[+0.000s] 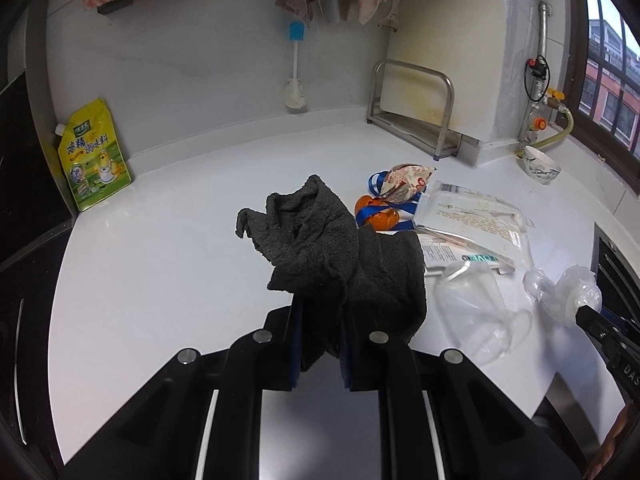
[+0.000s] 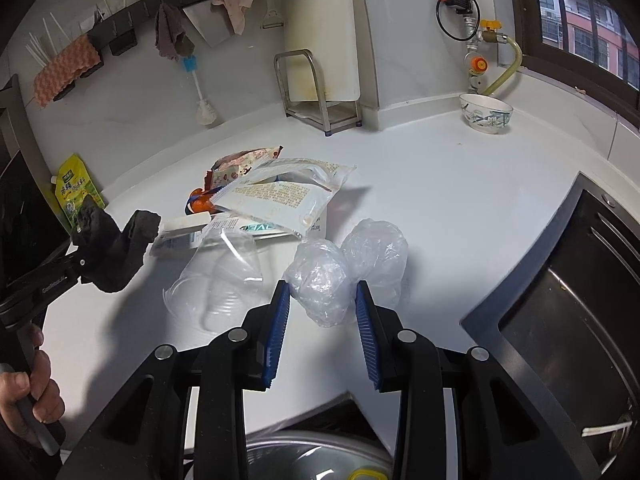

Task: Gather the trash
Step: 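Carry the grey cloth and plastic bags in both tools over the trash bin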

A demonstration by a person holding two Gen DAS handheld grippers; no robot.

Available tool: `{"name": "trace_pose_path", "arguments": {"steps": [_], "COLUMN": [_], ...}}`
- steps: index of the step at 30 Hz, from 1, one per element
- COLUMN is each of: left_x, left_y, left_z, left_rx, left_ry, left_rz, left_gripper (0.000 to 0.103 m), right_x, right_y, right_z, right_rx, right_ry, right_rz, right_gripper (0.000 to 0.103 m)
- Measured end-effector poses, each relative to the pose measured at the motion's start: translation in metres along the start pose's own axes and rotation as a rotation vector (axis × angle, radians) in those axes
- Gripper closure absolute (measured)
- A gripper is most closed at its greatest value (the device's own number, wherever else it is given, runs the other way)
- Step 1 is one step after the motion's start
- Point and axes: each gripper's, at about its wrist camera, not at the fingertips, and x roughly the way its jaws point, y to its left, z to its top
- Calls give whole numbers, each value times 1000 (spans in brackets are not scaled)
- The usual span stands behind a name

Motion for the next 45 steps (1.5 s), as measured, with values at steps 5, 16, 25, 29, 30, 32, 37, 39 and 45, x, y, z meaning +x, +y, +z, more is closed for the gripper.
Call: {"name": "trace_pose_path", "arguments": {"steps": [5, 16, 25, 29, 30, 32, 37, 39, 45], "left_x": [-31, -87, -120, -133, -136, -143, -154, -157, -158], "left_y": [-6, -24, -44, -57, -60, -68, -88, -95, -106], "left_z": [-23, -72, -109, -125, -129, -136, -154, -161, -178], "left_rx": [24, 58, 69, 87, 92, 107, 150, 165, 192], "left_ry": [-22, -33, -12, -6, -6, -9, -5, -4, 17], "left_rz": [-21, -68, -111, -138, -144, -156, -197, -204, -227], "left_gripper": [88, 88, 88, 88, 88, 88, 88, 88, 88], "right_x": [-17, -68, -101, -111, -114, -118, -129, -133, -139], "right_y": [0, 4, 5, 0, -2, -5, -12, -14, -21], "right_z": [-16, -66, -107, -127, -133, -142, -163, -169, -187], "right_rx": [12, 24, 28, 41, 42, 47, 49, 47, 63], "right_ry": [-5, -20, -17, -6, -4, 2, 11, 14, 37], "right_rz": [3, 7, 13, 12, 9, 6, 6, 4, 19], "right_gripper": [70, 70, 70, 70, 70, 70, 70, 70, 70]}}
